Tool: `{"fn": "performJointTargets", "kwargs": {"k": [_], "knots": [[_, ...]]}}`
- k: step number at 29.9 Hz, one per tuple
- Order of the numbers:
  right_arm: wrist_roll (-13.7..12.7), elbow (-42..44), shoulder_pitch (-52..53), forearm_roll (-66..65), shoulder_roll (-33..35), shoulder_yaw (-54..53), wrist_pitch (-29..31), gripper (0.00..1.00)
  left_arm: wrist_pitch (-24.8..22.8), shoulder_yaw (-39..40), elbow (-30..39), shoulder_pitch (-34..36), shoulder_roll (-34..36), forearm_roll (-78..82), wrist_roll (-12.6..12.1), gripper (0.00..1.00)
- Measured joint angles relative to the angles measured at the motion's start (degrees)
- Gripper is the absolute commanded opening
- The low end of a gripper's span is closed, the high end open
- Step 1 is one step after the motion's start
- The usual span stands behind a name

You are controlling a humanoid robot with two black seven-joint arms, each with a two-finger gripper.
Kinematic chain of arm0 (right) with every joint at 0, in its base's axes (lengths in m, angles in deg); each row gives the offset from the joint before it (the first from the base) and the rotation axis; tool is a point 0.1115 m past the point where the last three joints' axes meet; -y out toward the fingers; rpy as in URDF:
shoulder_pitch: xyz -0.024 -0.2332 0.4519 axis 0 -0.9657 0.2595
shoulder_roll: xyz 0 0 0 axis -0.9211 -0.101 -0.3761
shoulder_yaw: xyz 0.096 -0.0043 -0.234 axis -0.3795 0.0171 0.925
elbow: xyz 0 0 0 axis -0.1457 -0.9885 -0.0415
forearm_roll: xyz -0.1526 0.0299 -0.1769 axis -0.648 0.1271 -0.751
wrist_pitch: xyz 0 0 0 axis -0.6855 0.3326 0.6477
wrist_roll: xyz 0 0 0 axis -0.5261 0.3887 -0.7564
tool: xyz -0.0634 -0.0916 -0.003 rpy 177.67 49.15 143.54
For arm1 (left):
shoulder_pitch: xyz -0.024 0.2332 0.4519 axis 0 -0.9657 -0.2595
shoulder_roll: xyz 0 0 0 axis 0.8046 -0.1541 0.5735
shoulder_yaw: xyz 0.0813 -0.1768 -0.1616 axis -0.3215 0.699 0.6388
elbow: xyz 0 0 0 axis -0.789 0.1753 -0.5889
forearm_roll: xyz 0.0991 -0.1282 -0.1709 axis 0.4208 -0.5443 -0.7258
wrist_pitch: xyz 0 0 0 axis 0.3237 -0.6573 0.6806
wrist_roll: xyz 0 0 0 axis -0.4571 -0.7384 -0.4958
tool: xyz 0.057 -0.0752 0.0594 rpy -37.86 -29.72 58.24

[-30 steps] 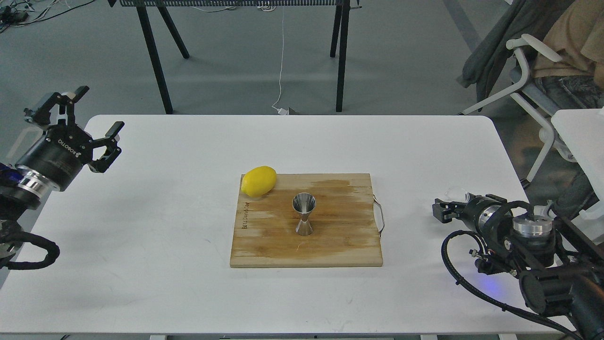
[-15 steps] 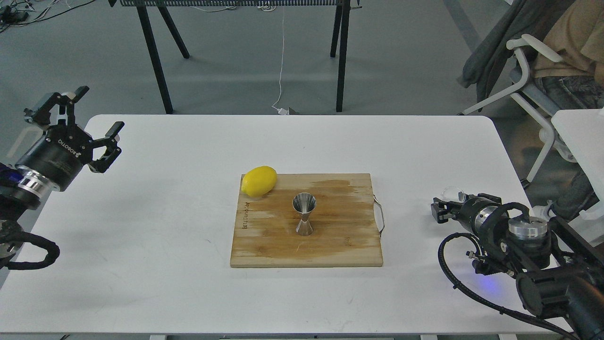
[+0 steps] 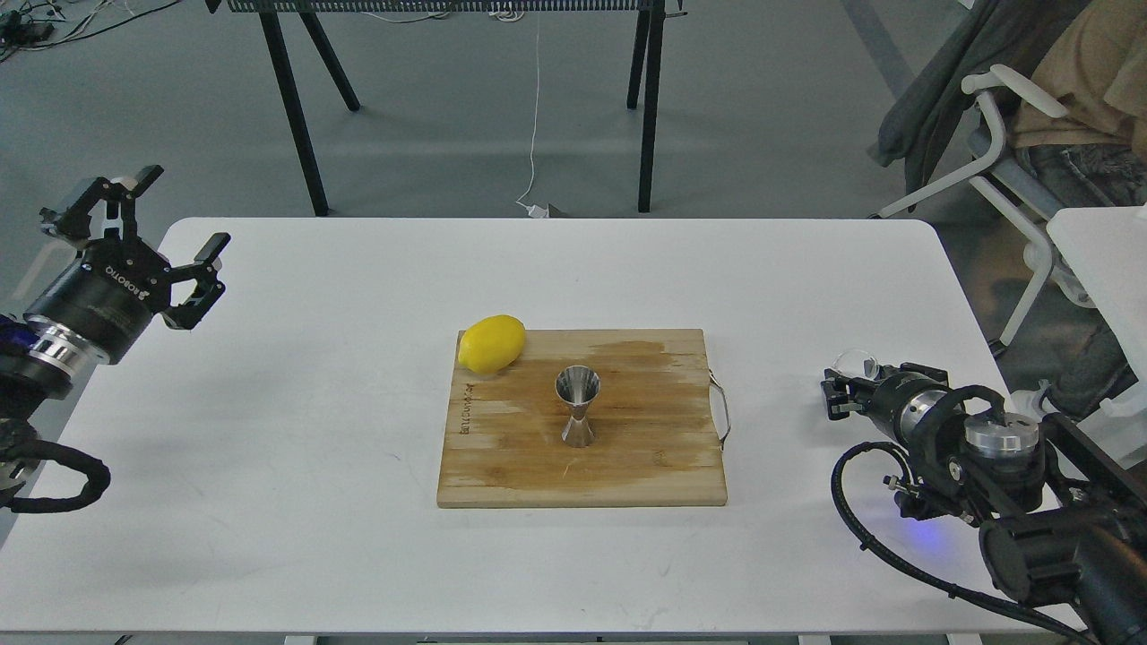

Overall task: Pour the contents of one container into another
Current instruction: 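Reach the right gripper to the small clear glass and grasp it, then lift the clear glass with the right gripper and bring it above the jigger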

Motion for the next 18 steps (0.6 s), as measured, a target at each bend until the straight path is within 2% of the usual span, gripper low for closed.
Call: {"fn": "performJointTargets", "kwargs": {"k": [9,18], "knots": [[0.48,-3.1,-0.53,-0.22,0.05,0.02,2.32,0.43,0.0,0.0,-0.04,0.0,-0.01,0.0,0.0,0.92],[0.71,-16.13,-0.54,-8.3,0.79,-0.33,6.66,0.42,0.0,-0.1,-0.04,-0.09,-0.36,0.0,0.0,0.92]]}}
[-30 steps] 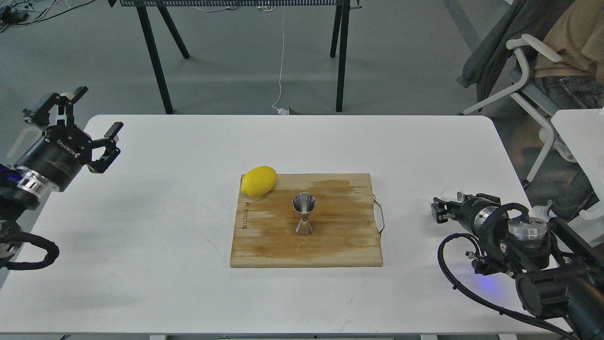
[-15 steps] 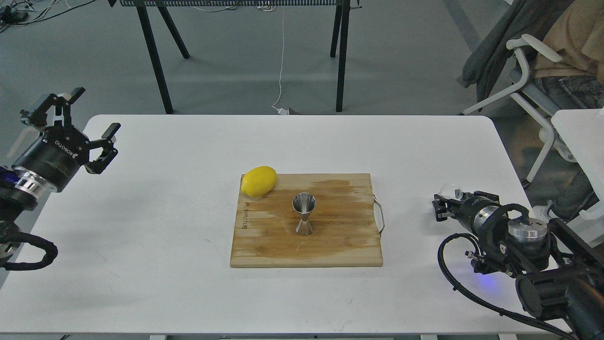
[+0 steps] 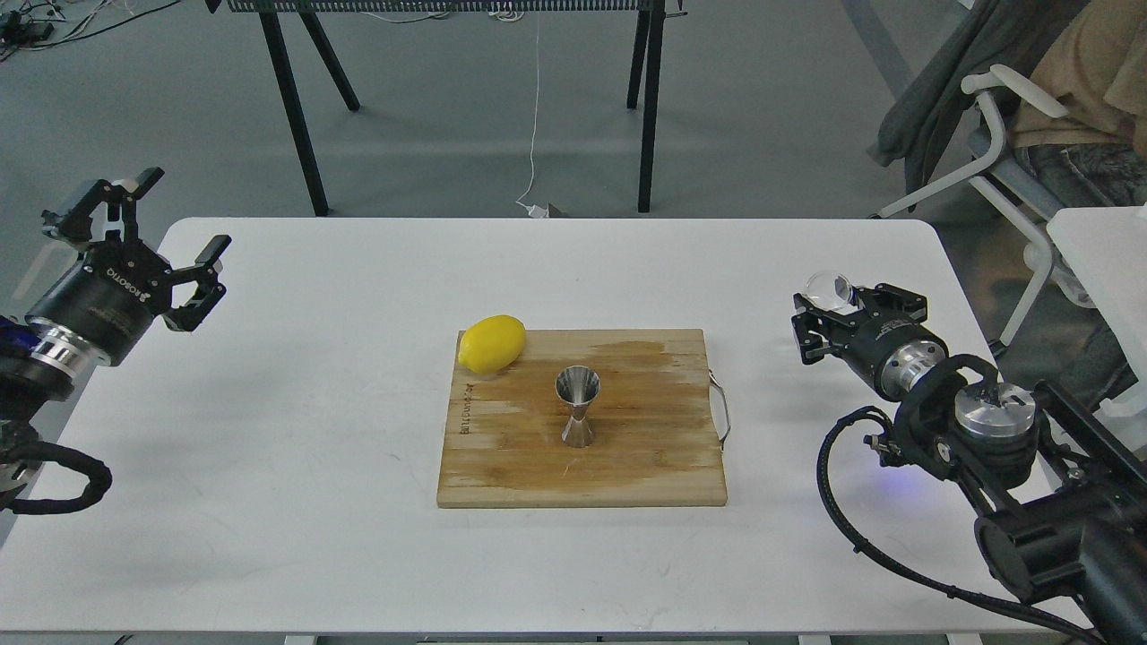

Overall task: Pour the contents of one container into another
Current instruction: 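Lift the clear glass with the right gripper and bring it above the jigger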

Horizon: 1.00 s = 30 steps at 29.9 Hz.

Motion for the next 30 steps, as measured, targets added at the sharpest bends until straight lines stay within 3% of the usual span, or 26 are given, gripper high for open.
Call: {"fn": "performJointTargets", "kwargs": {"k": [9,15,30], "knots": [[-0.75,-12.5,0.4,-16.84,-0.76,4.84,8.75,0.41,0.0,-0.01,0.0,-0.05,-0.16,0.01,0.0,0.92],[-0.64,-15.63,0.7,-24.84,-0.95,10.49,13.48,0.41,0.0,-0.13,0.0,-0.39,-0.27,0.19,0.0,0.92],[-0.37,-15.78,0.62,-40.65,-1.69,17.91,14.31,0.4,0.0,-0.23,-0.02,-0.63,-1.04,0.26,-0.02,0.92]]}}
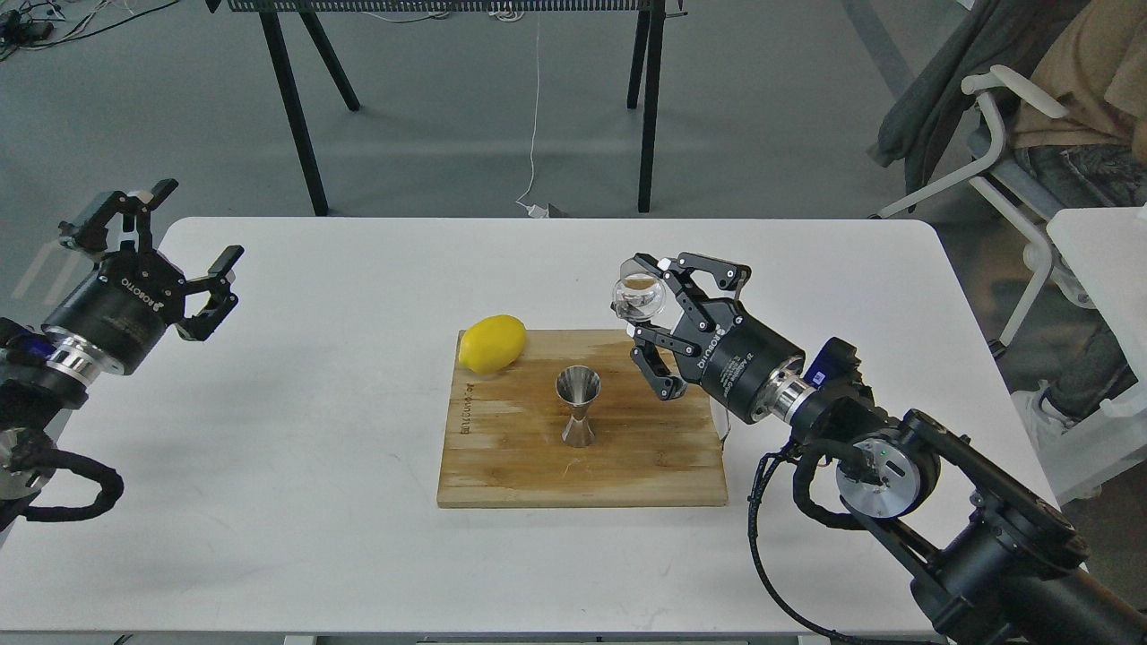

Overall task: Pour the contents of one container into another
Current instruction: 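Lift the clear glass with the right gripper and bring it above the jigger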

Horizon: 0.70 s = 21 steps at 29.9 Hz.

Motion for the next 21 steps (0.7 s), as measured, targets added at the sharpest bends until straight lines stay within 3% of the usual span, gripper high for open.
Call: {"fn": "performJointTargets", "kwargs": {"k": [21], "knots": [[0.0,0.99,0.0,-11.78,-1.76,2.03,-0.43,0.4,0.0,-0.03,-0.04,-0.07,-0.54,0.0,0.01,0.92]]}}
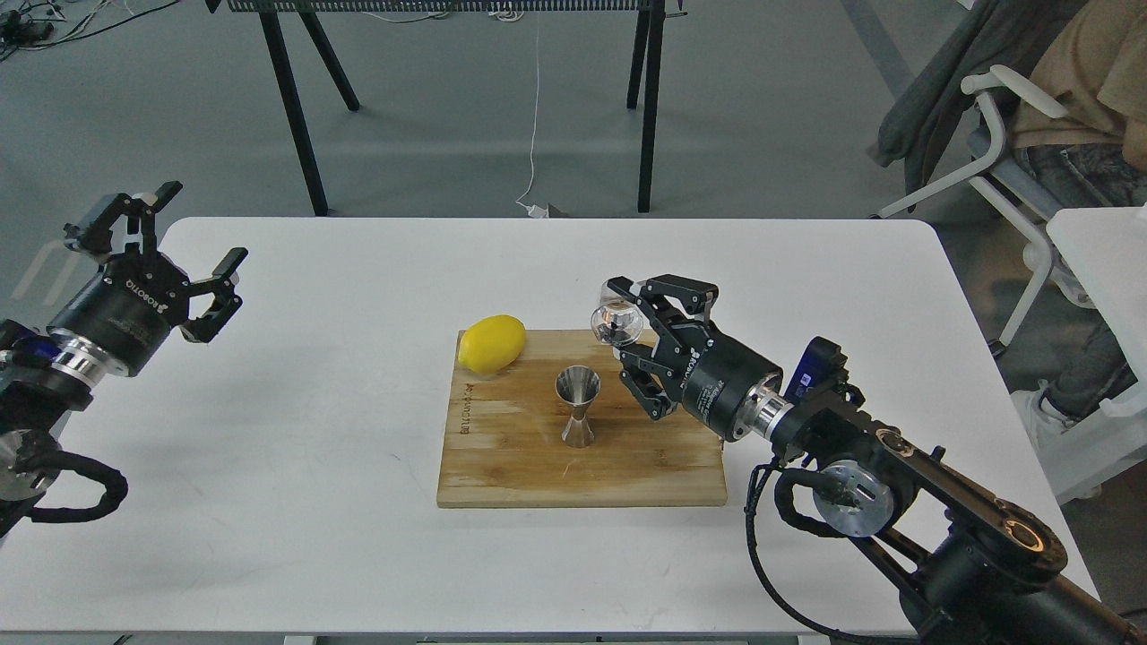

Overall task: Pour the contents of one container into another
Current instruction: 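Lift the clear glass with the right gripper and bring it above the jigger, then tilt the clear glass with the right gripper to pour into the jigger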

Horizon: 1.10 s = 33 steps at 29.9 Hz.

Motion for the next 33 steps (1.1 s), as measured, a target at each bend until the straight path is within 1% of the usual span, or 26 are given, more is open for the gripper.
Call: {"fn": "performJointTargets", "kwargs": {"k": [11,33], "knots": [[0.0,3.78,0.09,-4.63,-3.84,0.06,-0.19,0.39,0.0,0.0,-0.04,-0.4,-0.34,0.0,0.02,0.92],[-0.09,4.72,0.27,-13.99,-4.55,1.77,-0.45,0.39,0.0,0.0,-0.3,-0.81,-0.34,0.0,0.01,0.92]]}}
